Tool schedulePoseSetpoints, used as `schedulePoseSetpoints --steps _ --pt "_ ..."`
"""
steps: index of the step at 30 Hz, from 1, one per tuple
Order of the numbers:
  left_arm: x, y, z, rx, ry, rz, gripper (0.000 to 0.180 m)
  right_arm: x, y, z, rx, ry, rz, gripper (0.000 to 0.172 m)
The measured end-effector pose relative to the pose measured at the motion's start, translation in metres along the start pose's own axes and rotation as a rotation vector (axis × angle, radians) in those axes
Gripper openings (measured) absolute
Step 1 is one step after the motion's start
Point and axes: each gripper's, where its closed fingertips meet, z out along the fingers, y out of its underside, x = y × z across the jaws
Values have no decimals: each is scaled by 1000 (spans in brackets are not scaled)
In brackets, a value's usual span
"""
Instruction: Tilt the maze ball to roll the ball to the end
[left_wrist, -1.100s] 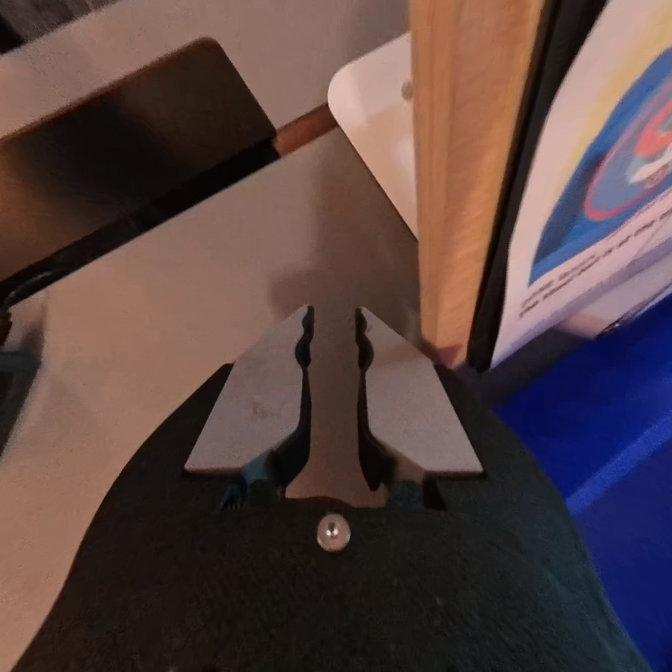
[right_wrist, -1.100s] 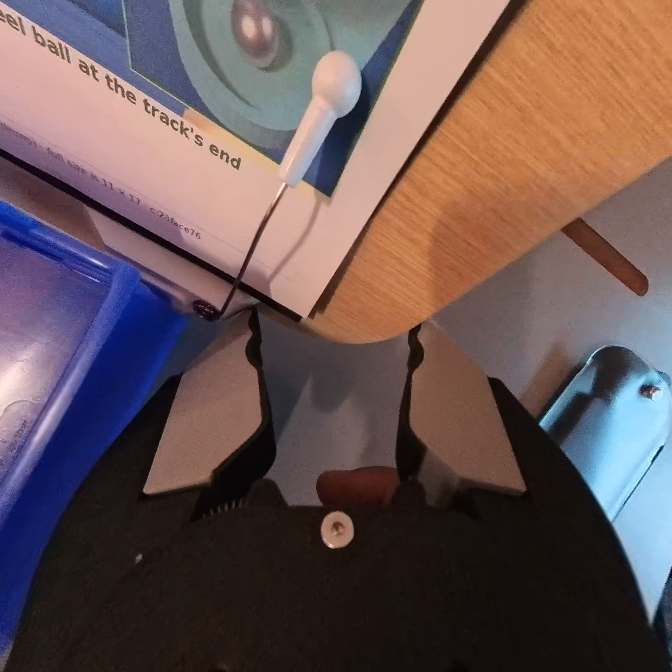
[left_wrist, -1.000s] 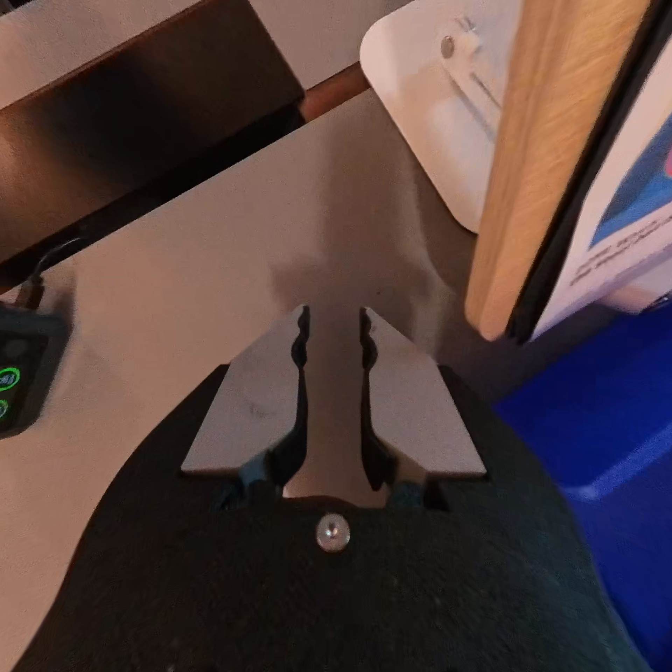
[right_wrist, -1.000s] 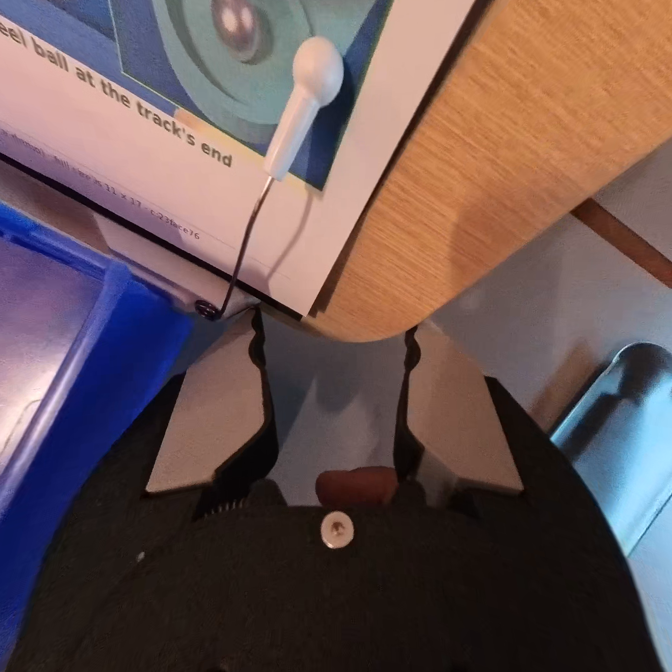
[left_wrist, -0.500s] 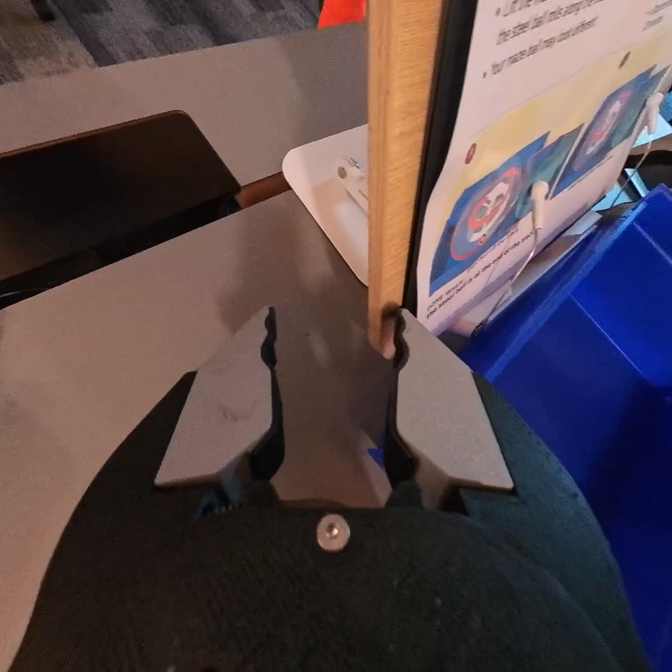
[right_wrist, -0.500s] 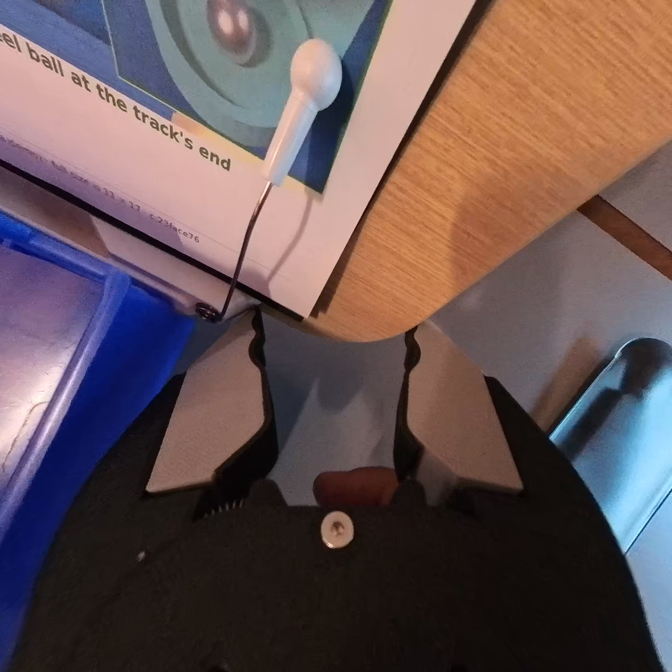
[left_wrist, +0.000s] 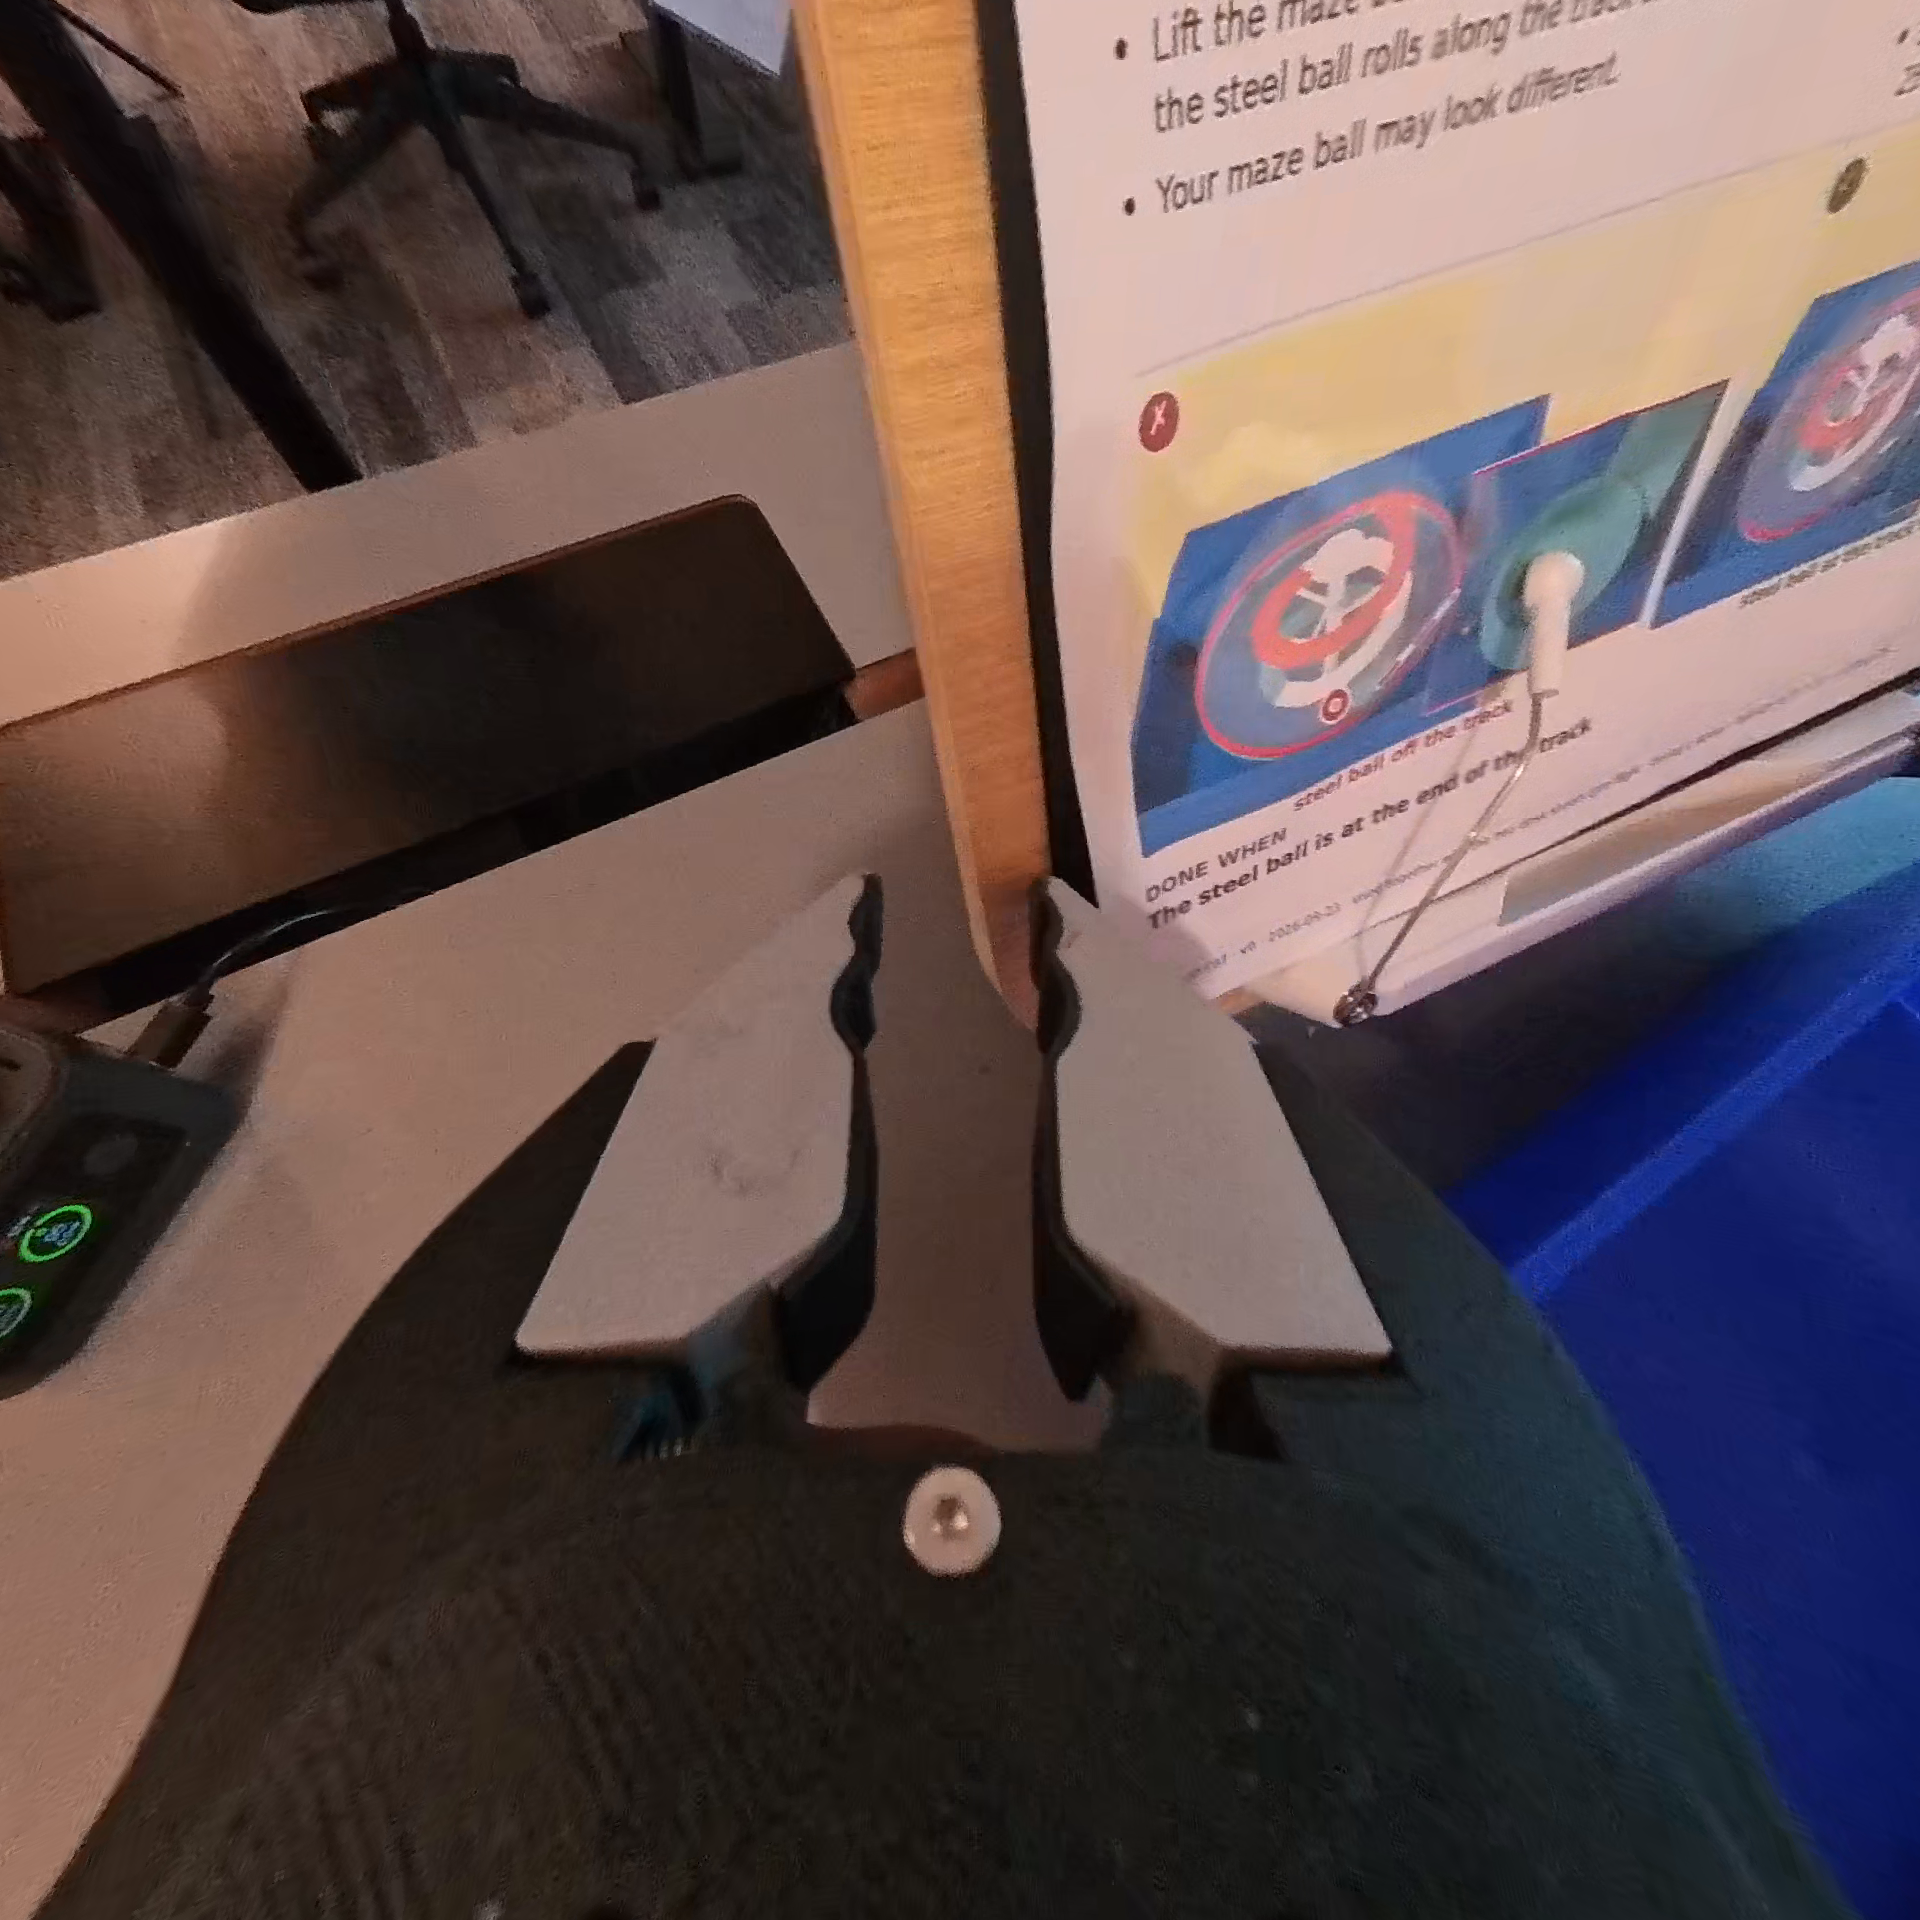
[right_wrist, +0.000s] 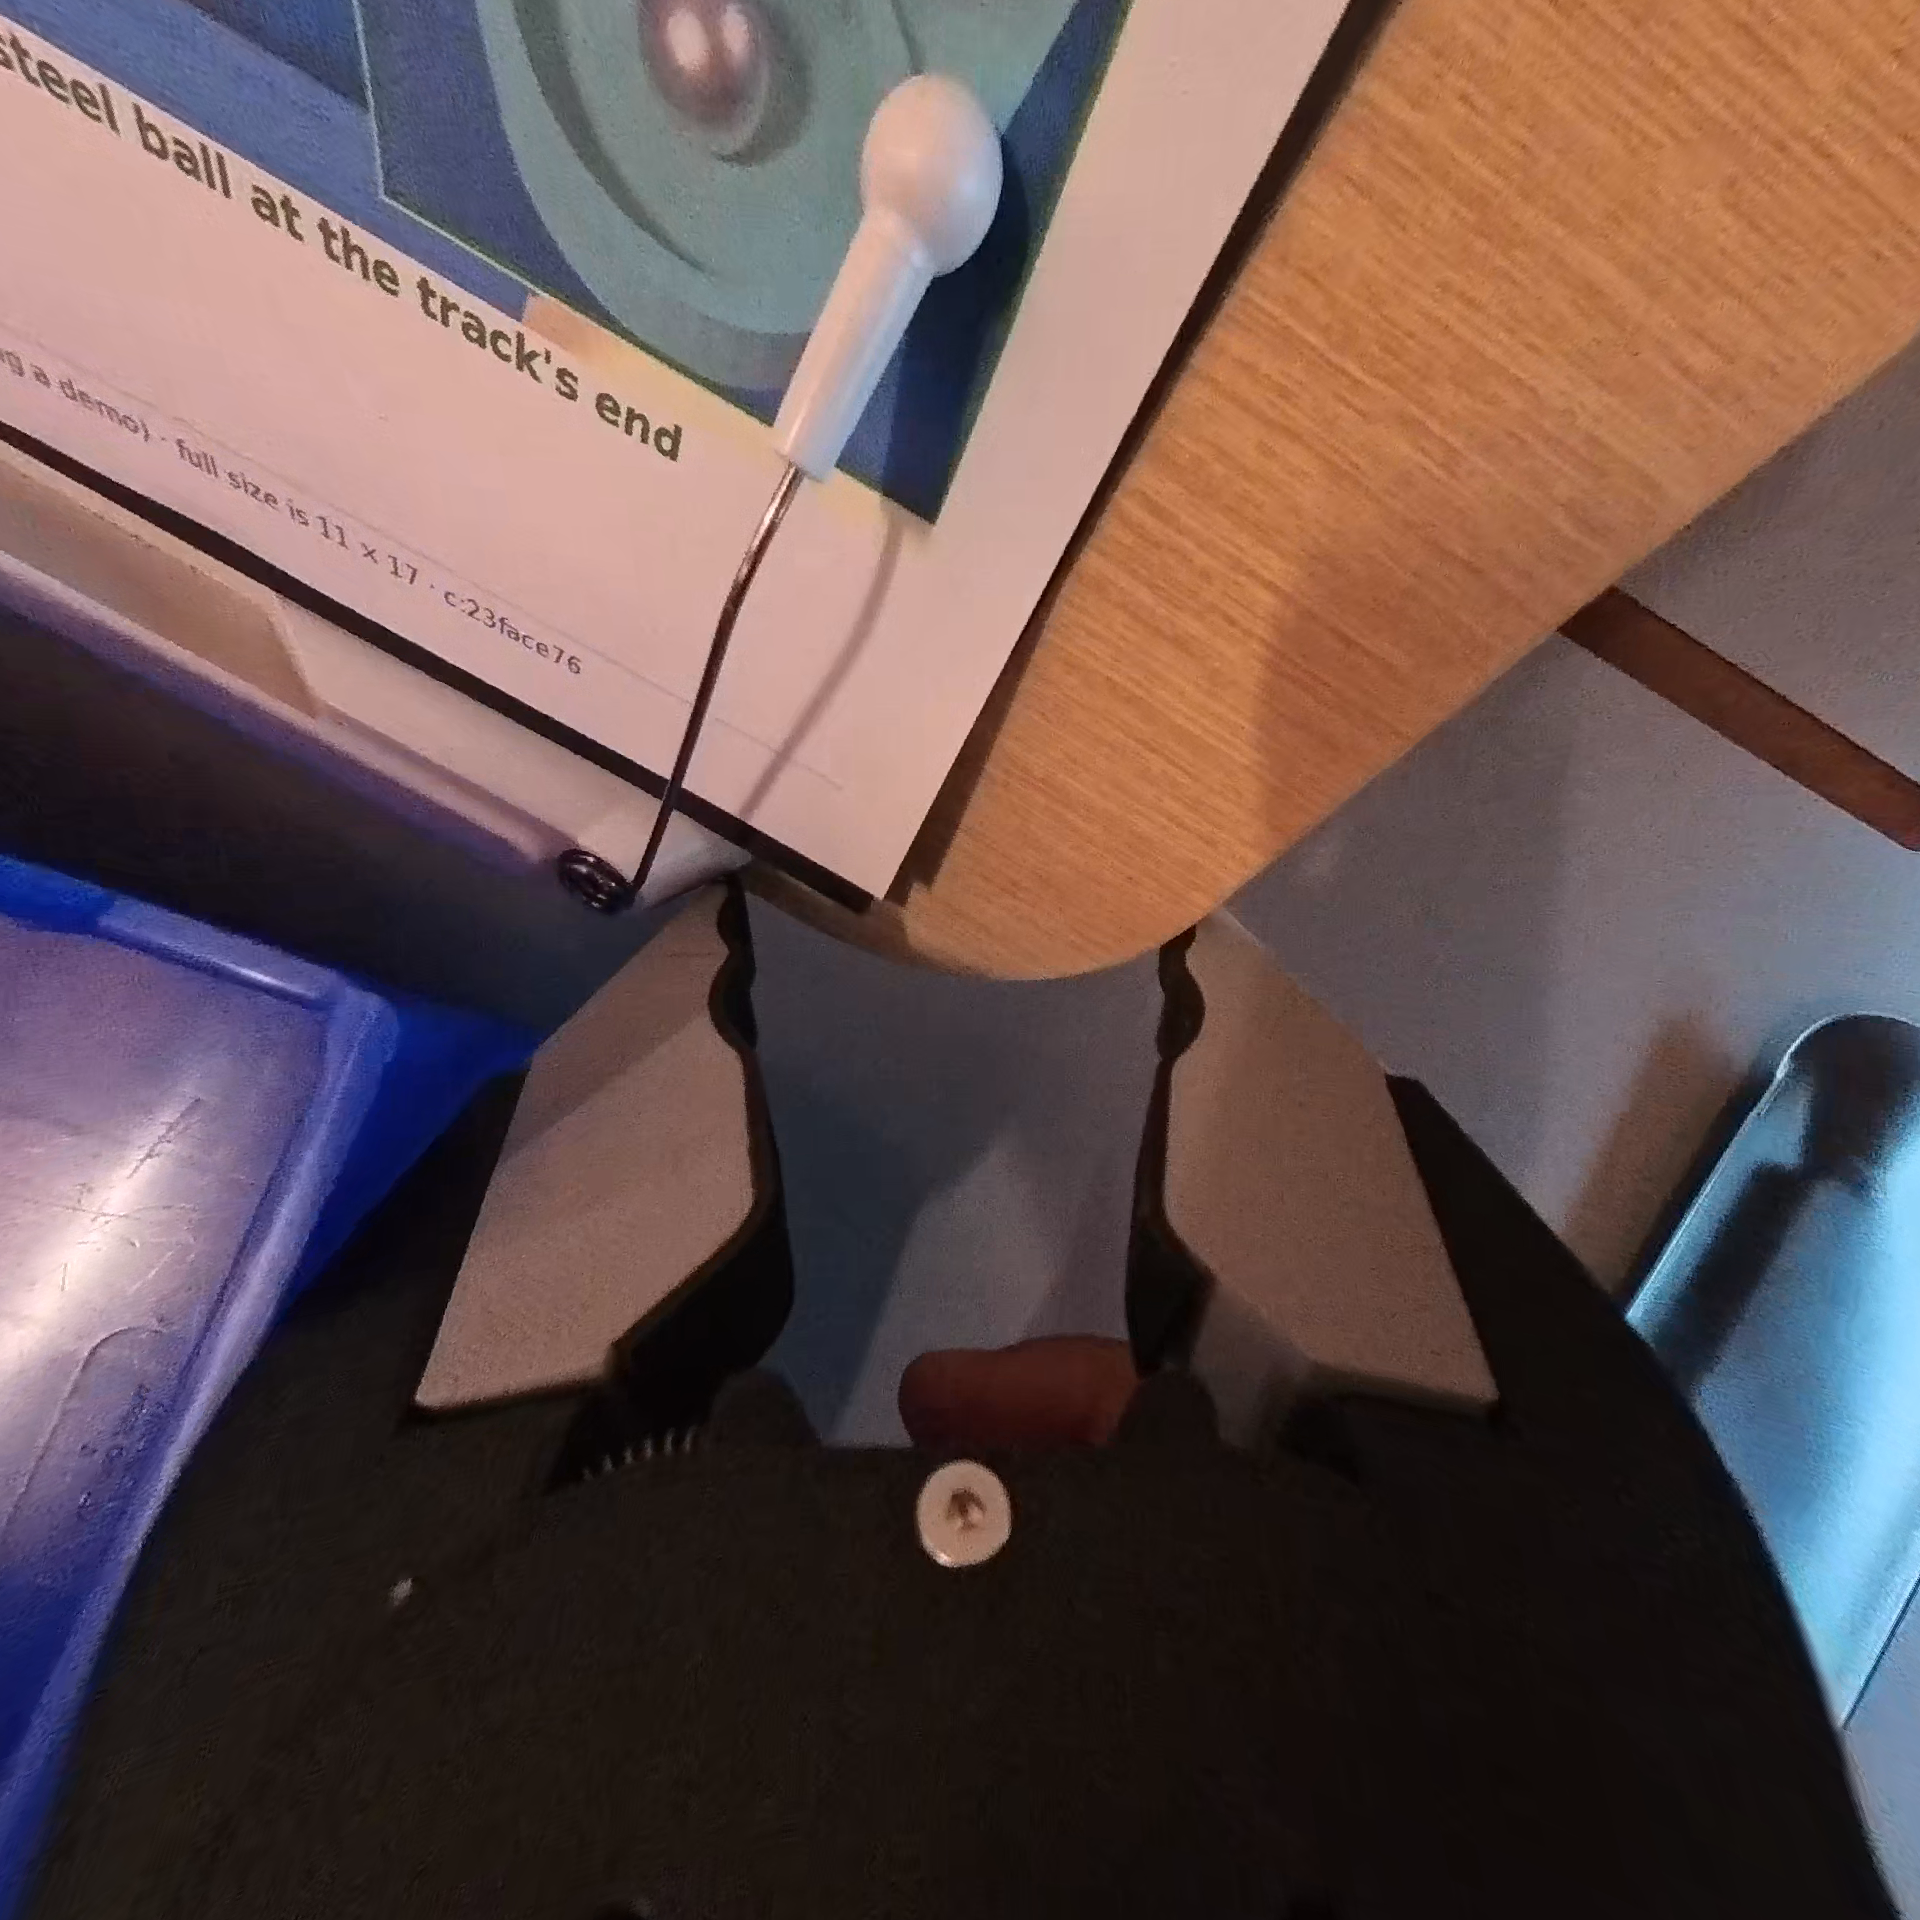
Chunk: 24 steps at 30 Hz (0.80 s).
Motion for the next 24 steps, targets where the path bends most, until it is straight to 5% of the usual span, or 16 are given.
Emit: schedulePoseSetpoints --steps 2,9,14,20,24 --pt "4 4 0 -25 23 0 20 -1 0 0 7 -10 7 75" --pt "-4 3 -22 -28 85 -40 42 25 30 -5 -114 75 -54 81" --pt "8 26 -64 -168 230 2 55 56 51 -55 -145 65 96 74" --pt "31 35 -52 -226 255 75 47 -24 5 -102 69 -252 -3 88" --pt "25 25 -29 -216 90 98 34 -37 13 -82 -57 -143 -132 89"
